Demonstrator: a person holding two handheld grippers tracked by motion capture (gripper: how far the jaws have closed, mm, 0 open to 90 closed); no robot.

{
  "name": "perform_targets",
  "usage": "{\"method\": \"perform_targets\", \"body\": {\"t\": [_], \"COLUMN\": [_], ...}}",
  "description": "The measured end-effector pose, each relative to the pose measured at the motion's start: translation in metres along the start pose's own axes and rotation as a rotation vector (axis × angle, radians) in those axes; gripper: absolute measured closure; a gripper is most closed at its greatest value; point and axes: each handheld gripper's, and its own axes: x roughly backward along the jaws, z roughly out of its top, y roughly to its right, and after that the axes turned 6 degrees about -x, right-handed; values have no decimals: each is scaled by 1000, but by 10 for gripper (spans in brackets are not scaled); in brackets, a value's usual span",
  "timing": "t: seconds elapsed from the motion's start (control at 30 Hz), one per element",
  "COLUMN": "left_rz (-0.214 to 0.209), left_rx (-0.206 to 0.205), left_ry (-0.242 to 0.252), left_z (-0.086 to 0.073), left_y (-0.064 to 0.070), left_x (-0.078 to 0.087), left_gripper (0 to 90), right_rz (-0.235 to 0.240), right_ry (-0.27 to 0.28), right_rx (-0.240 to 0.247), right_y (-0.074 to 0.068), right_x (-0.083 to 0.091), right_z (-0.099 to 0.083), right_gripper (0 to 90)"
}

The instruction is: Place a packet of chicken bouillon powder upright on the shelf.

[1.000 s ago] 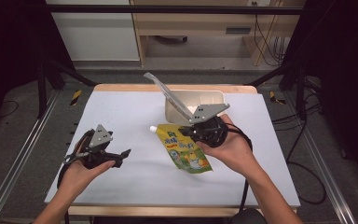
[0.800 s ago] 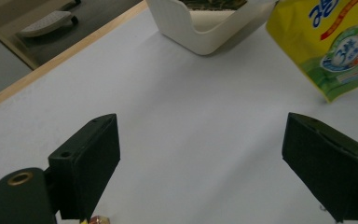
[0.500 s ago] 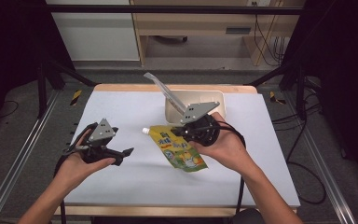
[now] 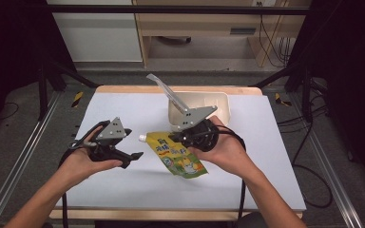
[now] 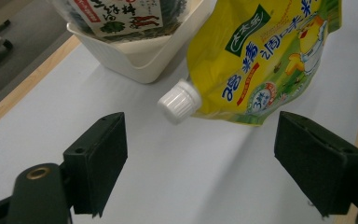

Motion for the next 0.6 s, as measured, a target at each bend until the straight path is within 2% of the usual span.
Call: {"method": "perform_targets", "body": {"t": [0.1, 0.2, 0.6], "left_rz": [-7, -13, -39], "left_rx": [-17, -17, -56], "left_ry": [-13, -12, -37], "left_z": [3, 5, 8], "left_y": [1, 1, 2], "left_x": [-2, -3, -5], "left_gripper": [181, 185, 202], "right_rz": [9, 14, 25], "right_ry": [-1, -3, -4], "right_rx": [9, 20, 31], "right_y": [-2, -3, -7], "right_x": [-1, -2, -5], "right_z": [1, 2, 5], "right_gripper": [900, 900, 900]}}
